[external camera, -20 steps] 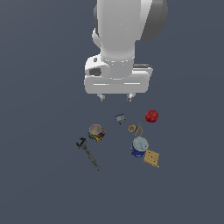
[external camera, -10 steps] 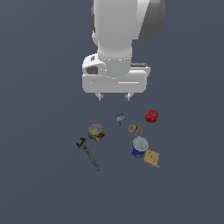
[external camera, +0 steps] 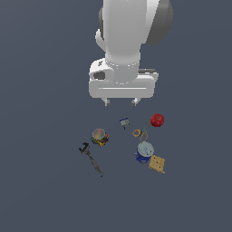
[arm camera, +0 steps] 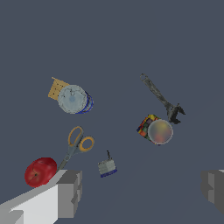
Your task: Pick up a designated object from a clutter of objects.
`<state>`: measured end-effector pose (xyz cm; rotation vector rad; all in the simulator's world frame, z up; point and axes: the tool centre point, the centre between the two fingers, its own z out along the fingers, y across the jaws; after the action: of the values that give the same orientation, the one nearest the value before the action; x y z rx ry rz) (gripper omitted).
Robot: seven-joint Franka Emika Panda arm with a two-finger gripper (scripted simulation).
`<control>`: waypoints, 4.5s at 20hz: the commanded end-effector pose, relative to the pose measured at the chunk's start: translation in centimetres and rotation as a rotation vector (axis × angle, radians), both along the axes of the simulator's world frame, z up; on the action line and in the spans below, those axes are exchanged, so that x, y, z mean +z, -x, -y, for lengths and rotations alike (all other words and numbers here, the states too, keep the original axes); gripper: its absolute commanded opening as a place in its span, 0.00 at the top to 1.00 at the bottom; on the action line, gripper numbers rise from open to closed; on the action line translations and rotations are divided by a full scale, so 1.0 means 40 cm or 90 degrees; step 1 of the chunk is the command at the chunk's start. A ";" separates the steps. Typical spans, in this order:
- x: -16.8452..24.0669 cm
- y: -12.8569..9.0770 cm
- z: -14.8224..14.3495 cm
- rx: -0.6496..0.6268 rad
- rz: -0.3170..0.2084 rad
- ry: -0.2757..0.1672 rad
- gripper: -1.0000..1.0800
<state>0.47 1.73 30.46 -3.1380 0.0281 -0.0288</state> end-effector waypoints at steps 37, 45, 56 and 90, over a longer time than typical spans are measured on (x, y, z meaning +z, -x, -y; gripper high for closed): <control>-0.481 0.253 -0.536 -0.208 -0.009 0.003 0.04; -0.517 0.296 -0.573 -0.225 -0.012 0.000 0.04; -0.555 0.299 -0.574 -0.225 -0.012 0.000 0.04; -0.580 0.283 -0.519 -0.226 -0.011 -0.001 1.00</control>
<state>-11.13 23.03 6.58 -3.0876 0.5804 0.0014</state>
